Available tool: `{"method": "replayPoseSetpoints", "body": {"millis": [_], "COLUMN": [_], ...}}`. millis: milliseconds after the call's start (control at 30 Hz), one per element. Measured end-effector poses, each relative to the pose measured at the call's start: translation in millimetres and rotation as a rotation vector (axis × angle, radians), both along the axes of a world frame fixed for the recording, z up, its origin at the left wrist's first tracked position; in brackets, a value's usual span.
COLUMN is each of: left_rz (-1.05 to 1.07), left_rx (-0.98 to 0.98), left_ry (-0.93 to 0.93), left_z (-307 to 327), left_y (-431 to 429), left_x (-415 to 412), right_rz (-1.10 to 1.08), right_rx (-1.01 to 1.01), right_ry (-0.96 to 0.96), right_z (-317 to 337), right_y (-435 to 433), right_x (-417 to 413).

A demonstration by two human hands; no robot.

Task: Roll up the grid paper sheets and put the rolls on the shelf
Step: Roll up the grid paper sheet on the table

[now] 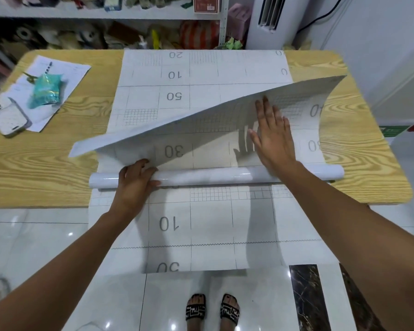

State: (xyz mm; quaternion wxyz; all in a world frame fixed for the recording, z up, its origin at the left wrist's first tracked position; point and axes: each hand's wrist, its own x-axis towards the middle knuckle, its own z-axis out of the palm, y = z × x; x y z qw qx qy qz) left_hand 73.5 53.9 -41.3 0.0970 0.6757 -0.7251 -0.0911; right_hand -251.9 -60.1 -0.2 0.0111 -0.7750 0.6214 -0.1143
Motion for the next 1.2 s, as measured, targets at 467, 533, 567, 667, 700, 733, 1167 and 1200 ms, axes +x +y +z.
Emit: {"method": "replayPoseSetpoints", "body": {"millis": [467, 533, 567, 667, 700, 733, 1167, 1200], "left_rz": [0.008, 0.008, 0.003, -0.014, -0.016, -0.016, -0.102, -0.094], "left_rx": [-0.011, -0.032, -0.045, -0.065, -0.069, -0.071, -0.113, -0.096], "left_ry": [0.038, 0.035, 0.03, 0.013, 0.011, 0.009, -0.101, -0.103], "left_z": [0, -1, -2, -4, -4, -4, -3, -4], "left_y": [1, 1, 1, 0, -1, 0, -3, -5], "left_x": [2, 3, 3, 4, 3, 3, 0, 0], "right_rz": [-0.007, -0.008, -0.01, 0.003, 0.01, 0.017, 0.073, 0.073], "right_rx": [0.162, 0.183, 0.199, 0.246, 0.261, 0.271, 0.29, 0.29], "right_ry": [0.045, 0.047, 0.053, 0.067, 0.071, 0.079, 0.13, 0.124], "right_z": [-21, -25, -27, -33, -36, -38, -51, -50], "right_y": [-57, -66, -70, -78, -79, -79, -77, -76], "right_x": [33, 35, 36, 42, 44, 45, 42, 41]}}
